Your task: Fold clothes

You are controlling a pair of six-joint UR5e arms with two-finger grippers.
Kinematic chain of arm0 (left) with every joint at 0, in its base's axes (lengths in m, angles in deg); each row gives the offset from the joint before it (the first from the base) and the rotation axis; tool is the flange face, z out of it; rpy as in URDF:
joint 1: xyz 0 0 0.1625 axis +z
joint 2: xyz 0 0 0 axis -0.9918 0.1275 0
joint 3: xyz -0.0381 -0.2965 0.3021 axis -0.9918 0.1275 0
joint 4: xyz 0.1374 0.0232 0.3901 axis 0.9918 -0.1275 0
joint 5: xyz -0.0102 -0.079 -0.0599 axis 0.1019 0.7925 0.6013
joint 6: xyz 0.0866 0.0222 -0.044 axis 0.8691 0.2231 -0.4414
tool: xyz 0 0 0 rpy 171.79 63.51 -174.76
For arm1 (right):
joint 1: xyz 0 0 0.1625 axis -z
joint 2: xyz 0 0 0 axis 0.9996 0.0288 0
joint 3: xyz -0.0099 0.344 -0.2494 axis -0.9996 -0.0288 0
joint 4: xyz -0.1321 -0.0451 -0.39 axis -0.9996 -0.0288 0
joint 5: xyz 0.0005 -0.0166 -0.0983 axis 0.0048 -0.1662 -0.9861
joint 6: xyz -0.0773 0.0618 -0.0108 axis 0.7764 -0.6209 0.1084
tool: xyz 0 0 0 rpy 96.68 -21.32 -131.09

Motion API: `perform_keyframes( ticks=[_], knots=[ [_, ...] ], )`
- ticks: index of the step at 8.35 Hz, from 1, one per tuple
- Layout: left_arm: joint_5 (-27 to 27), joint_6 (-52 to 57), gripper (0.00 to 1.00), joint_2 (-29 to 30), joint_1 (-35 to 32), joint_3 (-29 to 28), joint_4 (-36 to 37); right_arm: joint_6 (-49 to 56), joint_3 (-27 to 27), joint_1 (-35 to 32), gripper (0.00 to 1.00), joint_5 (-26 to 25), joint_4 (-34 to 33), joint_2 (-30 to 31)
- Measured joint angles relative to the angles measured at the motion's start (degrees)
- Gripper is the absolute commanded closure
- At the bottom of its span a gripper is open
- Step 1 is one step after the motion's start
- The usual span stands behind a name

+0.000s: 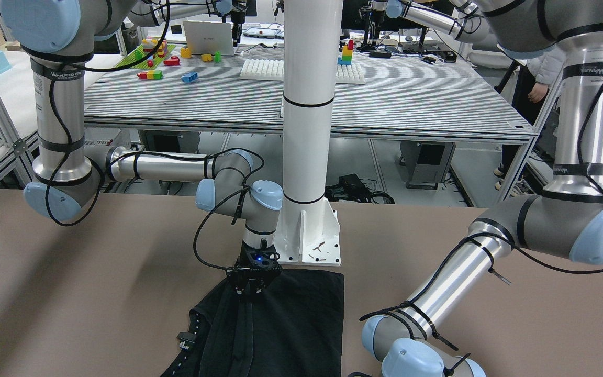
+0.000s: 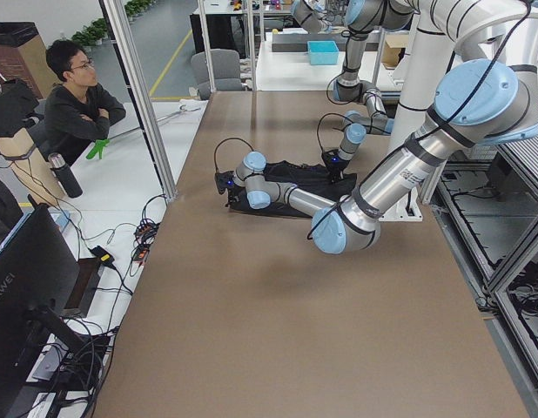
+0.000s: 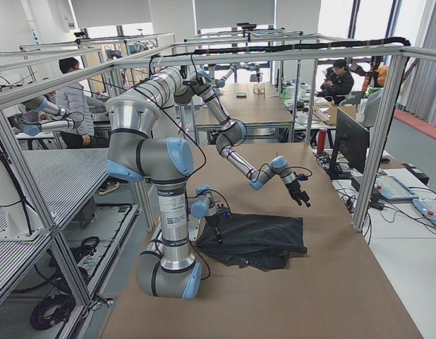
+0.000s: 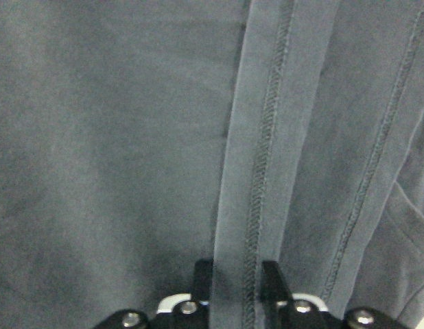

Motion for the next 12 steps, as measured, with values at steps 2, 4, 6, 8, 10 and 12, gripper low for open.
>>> perform_keyframes(
  ticks=[2,4,6,8,10,12],
  knots=[
    [-0.2,0.0,0.06,-0.1,0.3,0.0,0.0,0.4,0.3,-0.2,1.0,0.3,0.0,0.1],
    [-1.3,0.0,0.06,-0.3,1.2,0.0,0.0,2.9,1.1,-1.3,1.0,3.9,0.0,0.6],
    [-1.7,-0.4,0.06,-0.3,1.5,0.2,0.0,3.9,2.6,-2.1,1.0,5.6,0.1,2.0],
    [-1.8,-0.6,0.06,-0.3,1.5,0.6,0.0,4.1,4.9,-2.3,1.0,6.2,0.1,4.1],
    [-1.9,-0.6,0.06,-0.3,1.5,0.7,0.0,3.2,6.9,-1.9,1.0,6.0,0.1,6.7],
    [-1.8,-0.6,0.06,-0.3,1.5,0.7,0.0,2.6,7.2,-1.8,0.55,5.8,0.5,9.3]
  ],
)
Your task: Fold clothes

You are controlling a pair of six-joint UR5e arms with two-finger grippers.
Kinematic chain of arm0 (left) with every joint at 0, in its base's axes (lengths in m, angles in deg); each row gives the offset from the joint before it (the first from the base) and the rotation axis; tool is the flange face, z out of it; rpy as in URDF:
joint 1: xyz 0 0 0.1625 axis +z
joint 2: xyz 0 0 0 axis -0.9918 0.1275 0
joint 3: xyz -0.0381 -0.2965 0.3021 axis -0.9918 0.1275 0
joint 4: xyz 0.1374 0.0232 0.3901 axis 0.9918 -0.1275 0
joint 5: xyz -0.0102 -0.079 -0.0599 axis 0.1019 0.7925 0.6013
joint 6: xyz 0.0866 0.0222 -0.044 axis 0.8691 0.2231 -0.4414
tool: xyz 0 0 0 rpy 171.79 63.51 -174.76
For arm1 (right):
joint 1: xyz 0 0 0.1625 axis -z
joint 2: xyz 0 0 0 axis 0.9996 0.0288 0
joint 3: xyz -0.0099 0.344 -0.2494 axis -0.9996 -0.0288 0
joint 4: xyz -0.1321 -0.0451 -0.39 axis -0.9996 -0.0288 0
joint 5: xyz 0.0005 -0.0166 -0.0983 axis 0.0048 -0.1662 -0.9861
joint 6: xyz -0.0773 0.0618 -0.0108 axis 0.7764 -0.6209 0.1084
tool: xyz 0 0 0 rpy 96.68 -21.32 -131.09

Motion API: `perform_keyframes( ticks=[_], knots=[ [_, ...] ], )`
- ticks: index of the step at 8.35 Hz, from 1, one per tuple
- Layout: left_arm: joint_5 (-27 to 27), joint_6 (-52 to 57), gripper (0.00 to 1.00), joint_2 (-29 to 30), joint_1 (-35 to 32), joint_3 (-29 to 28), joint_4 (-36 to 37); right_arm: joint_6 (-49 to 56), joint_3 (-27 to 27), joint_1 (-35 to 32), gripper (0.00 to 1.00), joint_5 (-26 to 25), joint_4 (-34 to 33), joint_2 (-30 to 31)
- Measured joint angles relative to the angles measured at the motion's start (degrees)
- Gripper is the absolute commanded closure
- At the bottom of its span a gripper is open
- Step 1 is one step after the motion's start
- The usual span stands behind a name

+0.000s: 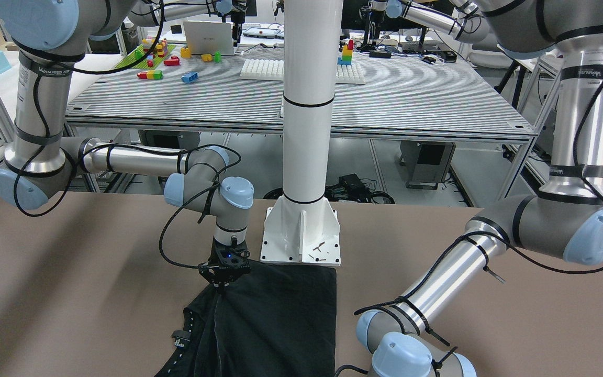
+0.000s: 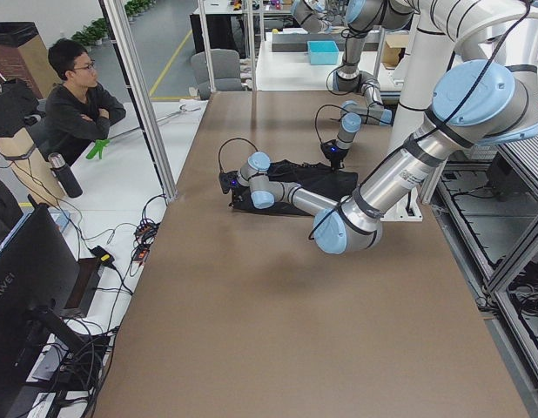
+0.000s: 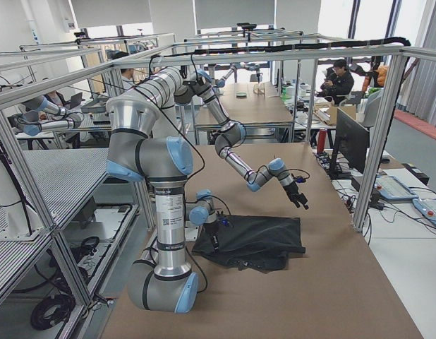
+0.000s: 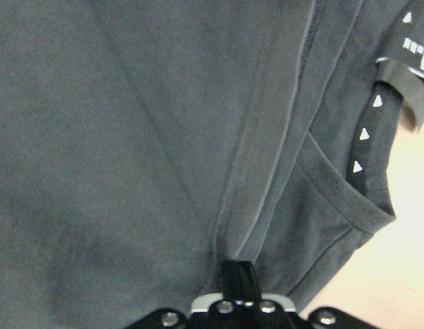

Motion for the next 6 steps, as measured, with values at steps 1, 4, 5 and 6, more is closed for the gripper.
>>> perform_keyframes(
  ticks=[1,4,5,6],
  knots=[
    [0.0,0.0,0.06,0.0,0.0,0.0,0.2,-0.5,0.1,0.0,0.48,0.0,0.1,0.4],
    [0.1,0.0,0.06,0.4,0.0,0.3,2.4,-5.0,1.2,0.0,0.06,-0.1,0.2,0.6],
    [0.1,0.1,0.06,0.5,0.0,0.3,2.6,-5.3,1.4,-0.2,0.06,0.0,0.2,0.4],
    [0.2,0.1,0.06,0.5,-0.1,0.4,2.7,-4.4,1.2,-1.5,0.06,0.0,0.3,0.0]
  ],
)
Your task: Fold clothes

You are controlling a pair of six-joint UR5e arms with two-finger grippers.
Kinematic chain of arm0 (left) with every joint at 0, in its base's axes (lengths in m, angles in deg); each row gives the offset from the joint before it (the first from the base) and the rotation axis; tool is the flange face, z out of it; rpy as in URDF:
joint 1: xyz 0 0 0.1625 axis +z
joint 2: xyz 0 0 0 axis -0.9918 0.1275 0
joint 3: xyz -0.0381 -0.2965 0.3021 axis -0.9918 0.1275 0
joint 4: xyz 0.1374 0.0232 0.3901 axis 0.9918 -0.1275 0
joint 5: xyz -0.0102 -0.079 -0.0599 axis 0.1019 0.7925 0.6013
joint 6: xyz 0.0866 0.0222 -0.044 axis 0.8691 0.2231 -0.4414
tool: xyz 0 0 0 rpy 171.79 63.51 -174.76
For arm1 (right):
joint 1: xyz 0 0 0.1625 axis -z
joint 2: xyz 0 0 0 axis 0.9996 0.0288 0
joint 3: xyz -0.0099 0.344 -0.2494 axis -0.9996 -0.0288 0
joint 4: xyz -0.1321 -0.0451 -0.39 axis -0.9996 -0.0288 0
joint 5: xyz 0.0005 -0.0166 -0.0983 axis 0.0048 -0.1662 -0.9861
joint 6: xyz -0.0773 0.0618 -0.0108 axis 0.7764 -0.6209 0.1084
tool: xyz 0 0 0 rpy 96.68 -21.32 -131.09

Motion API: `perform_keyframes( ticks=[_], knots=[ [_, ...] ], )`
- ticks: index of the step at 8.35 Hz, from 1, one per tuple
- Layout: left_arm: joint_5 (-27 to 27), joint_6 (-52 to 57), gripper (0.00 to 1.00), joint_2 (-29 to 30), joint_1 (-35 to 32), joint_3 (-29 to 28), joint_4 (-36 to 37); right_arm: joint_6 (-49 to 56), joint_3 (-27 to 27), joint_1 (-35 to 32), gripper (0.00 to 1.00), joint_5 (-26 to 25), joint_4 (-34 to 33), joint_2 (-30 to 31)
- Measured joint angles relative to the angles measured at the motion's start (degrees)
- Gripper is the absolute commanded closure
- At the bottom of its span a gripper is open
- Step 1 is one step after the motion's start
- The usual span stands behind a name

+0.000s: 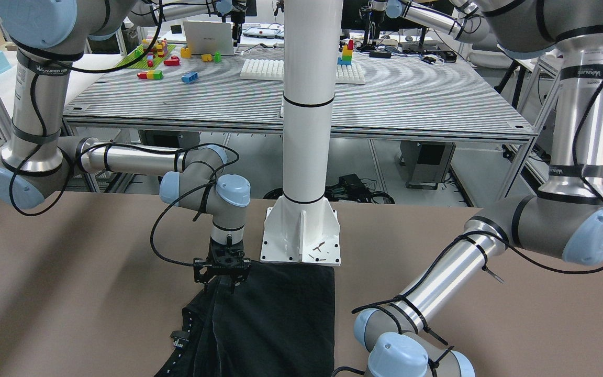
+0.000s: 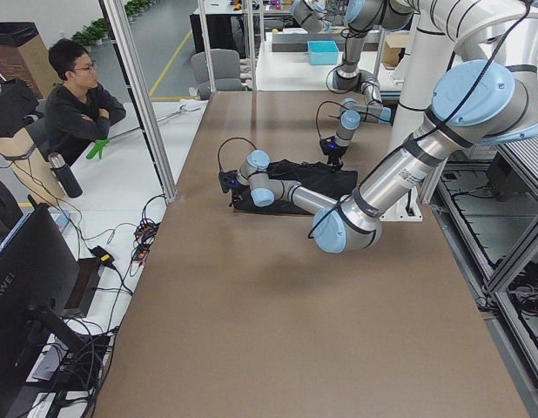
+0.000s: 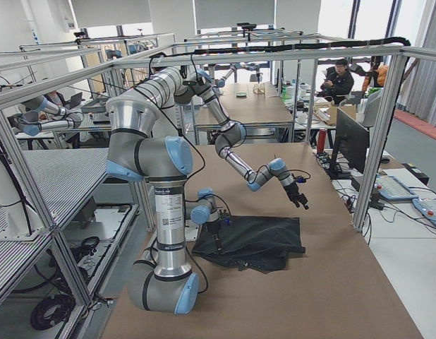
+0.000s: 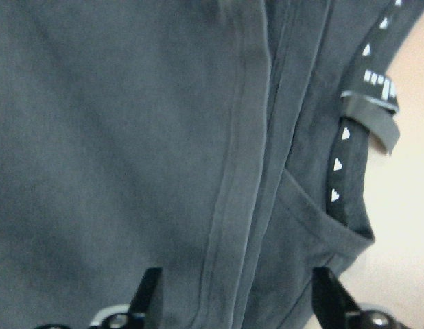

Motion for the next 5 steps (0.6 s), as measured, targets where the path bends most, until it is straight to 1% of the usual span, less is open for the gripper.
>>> perform_keyframes(
  ticks=[1,2,4,5],
  knots=[
    [0.1,0.0,0.06,0.0,-0.1,0.1,0.0,2.4,-0.8,-2.5,0.06,0.1,0.2,-1.5],
    [0.3,0.0,0.06,0.0,-0.3,0.5,0.2,5.1,-2.9,-5.4,0.06,0.2,0.5,-3.8],
    [0.5,0.0,0.06,-0.1,-0.5,2.0,1.6,9.8,-8.6,-10.6,0.06,0.4,2.5,-7.5],
    [0.5,0.0,0.06,-0.1,-0.6,2.8,2.7,12.4,-11.8,-13.0,0.06,0.7,5.0,-8.5]
  ],
)
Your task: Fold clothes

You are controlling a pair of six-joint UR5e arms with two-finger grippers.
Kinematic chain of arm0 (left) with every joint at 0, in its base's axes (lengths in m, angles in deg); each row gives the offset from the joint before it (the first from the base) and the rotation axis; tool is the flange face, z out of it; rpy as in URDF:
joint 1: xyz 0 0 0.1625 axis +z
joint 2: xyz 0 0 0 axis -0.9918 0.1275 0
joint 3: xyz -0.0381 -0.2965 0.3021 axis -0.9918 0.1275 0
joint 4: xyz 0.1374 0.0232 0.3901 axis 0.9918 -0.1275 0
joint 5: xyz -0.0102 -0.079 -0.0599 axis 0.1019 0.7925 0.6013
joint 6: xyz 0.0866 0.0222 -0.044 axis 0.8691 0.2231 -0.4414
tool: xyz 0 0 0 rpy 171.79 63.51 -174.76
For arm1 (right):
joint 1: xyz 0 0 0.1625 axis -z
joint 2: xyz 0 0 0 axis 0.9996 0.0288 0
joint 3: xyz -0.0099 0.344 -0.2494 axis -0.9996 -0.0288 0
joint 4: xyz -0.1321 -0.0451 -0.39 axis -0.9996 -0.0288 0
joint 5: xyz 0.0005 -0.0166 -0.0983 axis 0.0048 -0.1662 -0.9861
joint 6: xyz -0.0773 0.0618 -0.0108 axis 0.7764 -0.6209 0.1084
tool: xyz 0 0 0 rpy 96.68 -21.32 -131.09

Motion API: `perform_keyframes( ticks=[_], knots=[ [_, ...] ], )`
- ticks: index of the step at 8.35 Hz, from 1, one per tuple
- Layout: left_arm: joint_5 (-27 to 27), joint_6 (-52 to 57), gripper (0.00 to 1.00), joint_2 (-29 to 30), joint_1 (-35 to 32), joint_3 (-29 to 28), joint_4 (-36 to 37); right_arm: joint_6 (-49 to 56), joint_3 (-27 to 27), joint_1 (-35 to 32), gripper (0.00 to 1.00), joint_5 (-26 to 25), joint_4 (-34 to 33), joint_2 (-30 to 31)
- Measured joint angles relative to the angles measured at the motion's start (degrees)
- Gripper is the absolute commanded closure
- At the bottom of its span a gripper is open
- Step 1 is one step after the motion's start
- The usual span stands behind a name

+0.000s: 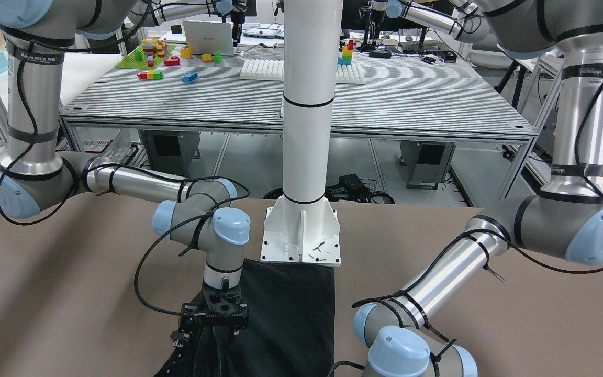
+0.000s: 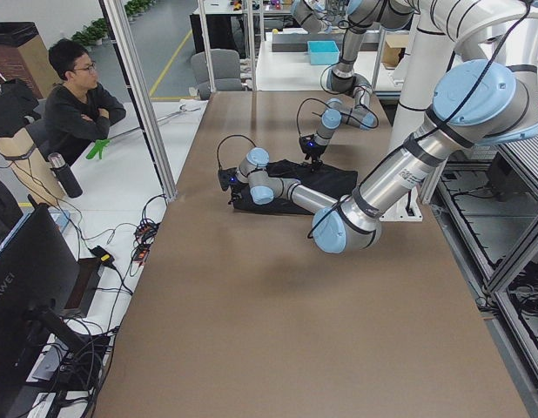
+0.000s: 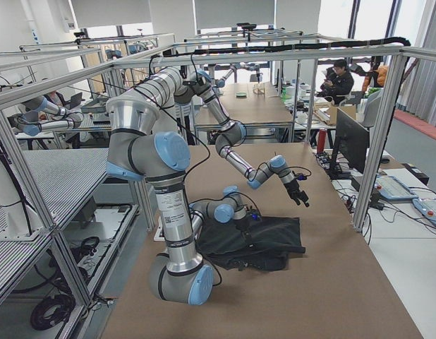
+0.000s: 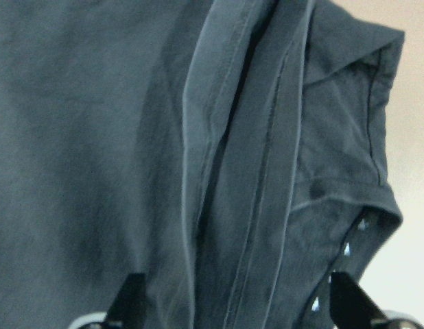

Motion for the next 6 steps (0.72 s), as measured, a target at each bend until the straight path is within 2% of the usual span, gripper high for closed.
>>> perform_keyframes(
  ticks=[2,3,6],
  knots=[
    [0.0,0.0,0.06,0.0,-0.1,0.8,1.0,4.9,-8.4,-4.7,0.06,1.8,7.9,-1.2],
    [-0.1,0.0,0.06,-0.1,-0.1,0.9,1.1,8.1,-10.5,-7.2,0.06,4.3,10.4,-1.0],
    [-0.1,0.1,0.06,-0.1,-0.2,0.9,1.3,21.4,-8.8,-15.6,0.06,13.4,13.5,5.4]
  ],
)
